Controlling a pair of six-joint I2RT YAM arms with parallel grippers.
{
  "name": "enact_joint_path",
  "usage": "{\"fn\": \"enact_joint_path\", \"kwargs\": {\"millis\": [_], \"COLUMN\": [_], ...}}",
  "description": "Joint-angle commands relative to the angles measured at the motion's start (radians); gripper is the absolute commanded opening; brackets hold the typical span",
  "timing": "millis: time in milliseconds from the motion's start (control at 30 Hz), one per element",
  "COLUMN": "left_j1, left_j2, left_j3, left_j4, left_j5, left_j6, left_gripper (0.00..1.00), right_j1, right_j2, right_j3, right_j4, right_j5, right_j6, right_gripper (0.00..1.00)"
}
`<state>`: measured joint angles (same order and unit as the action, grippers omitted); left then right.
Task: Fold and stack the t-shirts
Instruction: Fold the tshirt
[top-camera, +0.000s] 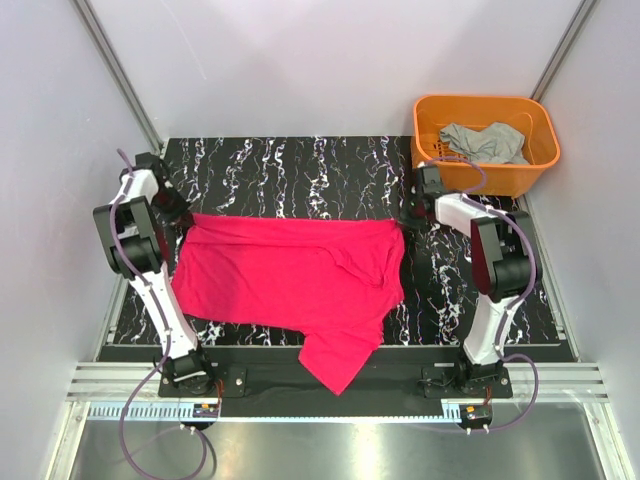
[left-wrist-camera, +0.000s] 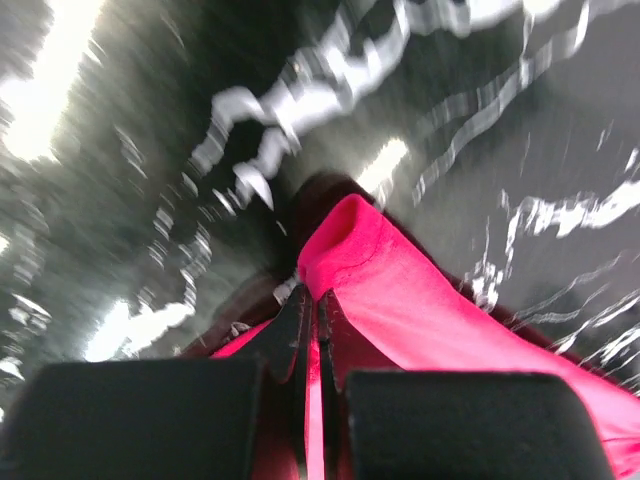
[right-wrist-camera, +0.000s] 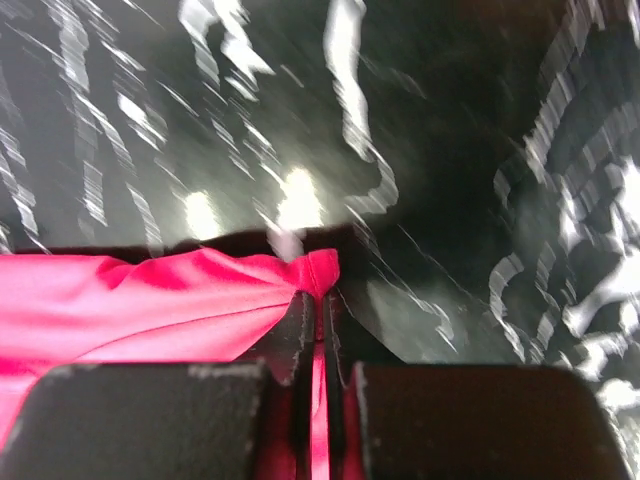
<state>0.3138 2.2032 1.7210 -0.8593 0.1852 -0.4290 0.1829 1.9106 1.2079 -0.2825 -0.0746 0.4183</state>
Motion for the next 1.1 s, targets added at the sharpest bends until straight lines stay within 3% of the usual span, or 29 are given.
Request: {"fn": "enact_joint_path", "kwargs": {"millis": [0,100,133,167,267,300,367,400,533,567,600,700,733,867,933,1067], "left_j1": [0.025,0.027,0.027,0.027,0.027,0.024,0.025,0.025,0.024,0.024,0.024,0.025,0.027,0.03,0.034,0.05], "left_j2": [0.068,0.11,0.112,0.109,0.04,-0.015,-0.08,-0.147,-0.289,-0.307,-0.33,-0.342,-0.339,-0.333,-0.324,-0.31], "left_j3": [0.1,0.17,0.189,0.192,0.17,0.158,0.098,0.047,-0.116,-0.147,-0.205,-0.283,-0.297,-0.363,-0.379,-0.373], "left_j4": [0.04,0.037,0.037,0.034,0.028,0.028,0.026,0.028,0.051,0.063,0.075,0.12,0.131,0.196,0.206,0.215], "left_j5": [-0.032,-0.026,-0.033,-0.062,-0.116,-0.151,-0.18,-0.181,-0.112,-0.065,-0.034,0.046,0.069,0.135,0.145,0.128], "left_j6": [-0.03,-0.045,-0.048,-0.053,-0.057,-0.053,-0.053,-0.057,-0.103,-0.112,-0.129,-0.16,-0.168,-0.209,-0.217,-0.209], "left_gripper": [0.0,0.04,0.13,0.3,0.59,0.63,0.65,0.65,0.63,0.61,0.51,0.42,0.4,0.41,0.45,0.5], "right_j1": [0.029,0.029,0.029,0.029,0.035,0.036,0.046,0.053,0.089,0.09,0.093,0.098,0.096,0.128,0.136,0.138], "right_j2": [0.036,0.141,0.165,0.186,0.246,0.243,0.213,0.156,0.029,0.012,-0.023,-0.096,-0.108,-0.154,-0.166,-0.176], "right_j3": [0.128,0.258,0.333,0.373,0.525,0.55,0.564,0.546,0.421,0.401,0.353,0.227,0.194,0.05,-0.017,-0.082], "right_j4": [0.045,0.017,-0.007,-0.029,-0.156,-0.191,-0.259,-0.262,-0.287,-0.296,-0.303,-0.279,-0.262,-0.195,-0.159,-0.112], "right_j5": [0.162,0.182,0.179,0.17,0.179,0.176,0.147,0.135,0.076,0.011,-0.013,-0.08,-0.109,-0.215,-0.247,-0.304], "right_j6": [-0.015,-0.042,-0.052,-0.068,-0.095,-0.093,-0.073,-0.069,-0.039,-0.021,-0.012,0.034,0.049,0.114,0.143,0.183], "right_gripper": [0.01,0.05,0.08,0.17,0.3,0.4,0.48,0.57,0.67,0.67,0.68,0.55,0.45,0.31,0.3,0.39]}}
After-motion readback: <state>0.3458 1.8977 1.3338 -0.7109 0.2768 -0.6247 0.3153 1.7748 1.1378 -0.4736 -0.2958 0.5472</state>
